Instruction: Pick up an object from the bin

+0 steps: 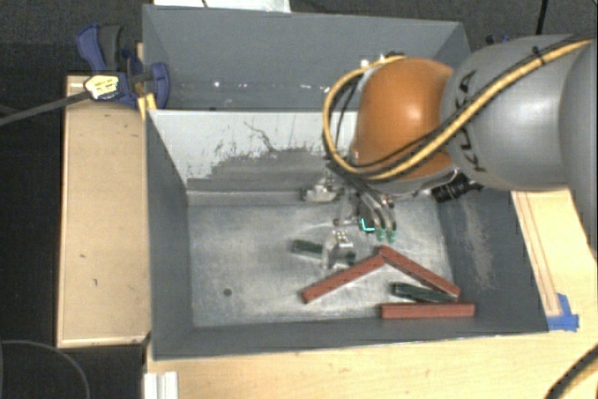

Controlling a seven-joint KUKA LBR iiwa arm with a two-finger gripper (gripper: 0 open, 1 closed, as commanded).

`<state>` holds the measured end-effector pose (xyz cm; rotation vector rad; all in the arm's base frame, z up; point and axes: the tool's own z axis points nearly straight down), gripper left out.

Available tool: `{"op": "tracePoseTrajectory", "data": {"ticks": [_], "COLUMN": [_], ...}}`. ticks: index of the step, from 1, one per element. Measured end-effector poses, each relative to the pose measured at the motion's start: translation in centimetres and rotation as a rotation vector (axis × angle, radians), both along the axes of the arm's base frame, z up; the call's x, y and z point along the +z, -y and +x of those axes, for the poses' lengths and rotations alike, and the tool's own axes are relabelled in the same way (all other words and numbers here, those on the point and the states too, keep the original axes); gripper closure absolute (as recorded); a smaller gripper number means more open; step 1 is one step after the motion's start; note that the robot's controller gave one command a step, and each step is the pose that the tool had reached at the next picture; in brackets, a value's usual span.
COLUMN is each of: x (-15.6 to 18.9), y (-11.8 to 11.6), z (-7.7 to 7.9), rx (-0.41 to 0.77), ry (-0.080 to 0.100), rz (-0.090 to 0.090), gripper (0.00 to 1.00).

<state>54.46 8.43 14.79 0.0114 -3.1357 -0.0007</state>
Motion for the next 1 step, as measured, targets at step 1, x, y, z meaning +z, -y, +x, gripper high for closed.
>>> {"op": "tracePoseTrajectory", "data": {"ticks": [1], "x": [0.43], "y": [0.04], "z": [0.19], "rx": [-0.002], "ry": [0.008], "rz": [0.001], "gripper": [0.00]}}
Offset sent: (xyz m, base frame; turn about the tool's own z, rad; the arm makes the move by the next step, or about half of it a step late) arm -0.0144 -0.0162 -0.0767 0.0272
